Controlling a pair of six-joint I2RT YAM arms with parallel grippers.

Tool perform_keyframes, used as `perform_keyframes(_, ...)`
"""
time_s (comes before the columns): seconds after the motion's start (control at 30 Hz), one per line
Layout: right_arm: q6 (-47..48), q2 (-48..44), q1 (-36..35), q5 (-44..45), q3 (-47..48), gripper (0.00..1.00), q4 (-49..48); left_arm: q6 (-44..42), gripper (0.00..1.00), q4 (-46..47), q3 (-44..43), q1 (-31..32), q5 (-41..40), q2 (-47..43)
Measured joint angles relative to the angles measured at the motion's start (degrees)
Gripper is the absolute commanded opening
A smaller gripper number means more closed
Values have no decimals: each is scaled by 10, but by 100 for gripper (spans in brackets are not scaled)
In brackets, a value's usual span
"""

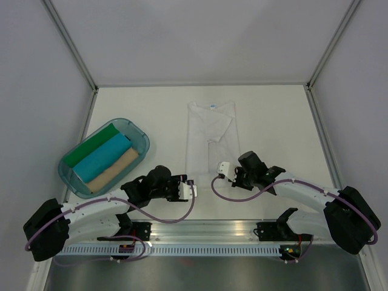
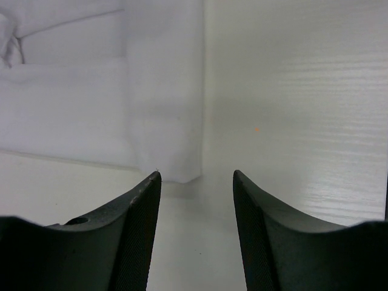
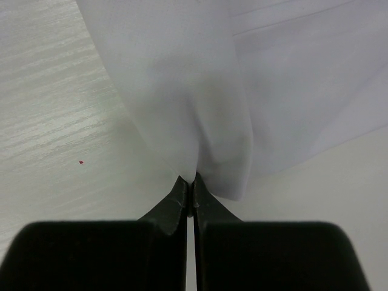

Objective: Roll the t-shirts
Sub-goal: Roll the tshirt

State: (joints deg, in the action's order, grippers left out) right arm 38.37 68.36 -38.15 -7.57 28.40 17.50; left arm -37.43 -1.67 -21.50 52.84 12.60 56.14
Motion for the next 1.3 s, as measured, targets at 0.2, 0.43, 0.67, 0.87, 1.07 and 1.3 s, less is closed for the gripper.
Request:
perform_keyframes(0.2, 0, 0, 0, -2, 0, 0, 0, -42, 56, 40, 13, 0, -20, 104)
perform_keyframes(0.43, 4, -1, 0, -2, 0, 0, 0, -49, 57, 63, -4, 0, -35, 128)
perform_keyframes(0.67, 4, -1, 0, -2, 0, 0, 0, -60, 51, 62, -4, 0, -36, 122)
perform_keyframes(0.87, 4, -1, 0, -1, 0, 0, 0, -78, 62, 36, -5, 2, -10, -10)
perform_keyframes(1.07, 4, -8, 0, -1, -1, 0, 0, -105, 61, 36, -5, 4, 25, -9)
perform_keyframes(1.3, 4, -20, 0, -1, -9, 0, -3, -107, 58, 21, -26, 4, -4, 100)
